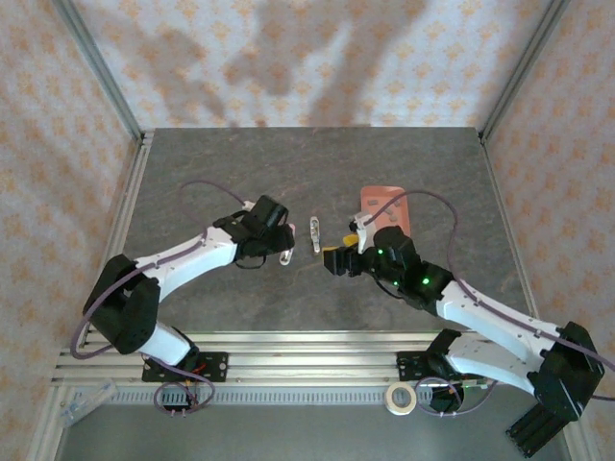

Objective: Load the staples into the stapler

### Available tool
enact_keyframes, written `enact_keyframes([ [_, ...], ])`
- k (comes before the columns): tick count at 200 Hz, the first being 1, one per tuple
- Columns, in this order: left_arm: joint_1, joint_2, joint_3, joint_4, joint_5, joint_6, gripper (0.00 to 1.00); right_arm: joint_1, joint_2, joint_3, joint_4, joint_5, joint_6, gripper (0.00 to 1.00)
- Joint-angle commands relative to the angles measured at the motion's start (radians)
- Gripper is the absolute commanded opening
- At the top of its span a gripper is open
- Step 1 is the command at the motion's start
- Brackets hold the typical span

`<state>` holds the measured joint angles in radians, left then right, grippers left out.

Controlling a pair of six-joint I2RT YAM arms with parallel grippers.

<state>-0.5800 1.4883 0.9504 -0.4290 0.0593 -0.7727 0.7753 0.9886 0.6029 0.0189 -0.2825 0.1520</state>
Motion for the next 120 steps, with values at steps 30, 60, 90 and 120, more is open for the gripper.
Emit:
enact_keyframes([
  [30,0.029,-0.005,-0.100,0.138,0.122,-0.069,0.66,-0.002,0.071,0.077,0.022,-0.073,0.092,0.72],
  [60,0.031,0.021,-0.120,0.188,0.117,-0.070,0.66,-0.002,0.094,0.092,0.020,-0.088,0.118,0.71],
  [90,0.032,0.068,-0.111,0.202,0.120,-0.058,0.66,-0.002,0.093,0.096,0.010,-0.094,0.121,0.71],
  [120,0.031,0.119,-0.100,0.202,0.125,-0.047,0.66,-0.002,0.090,0.097,0.005,-0.090,0.126,0.70],
])
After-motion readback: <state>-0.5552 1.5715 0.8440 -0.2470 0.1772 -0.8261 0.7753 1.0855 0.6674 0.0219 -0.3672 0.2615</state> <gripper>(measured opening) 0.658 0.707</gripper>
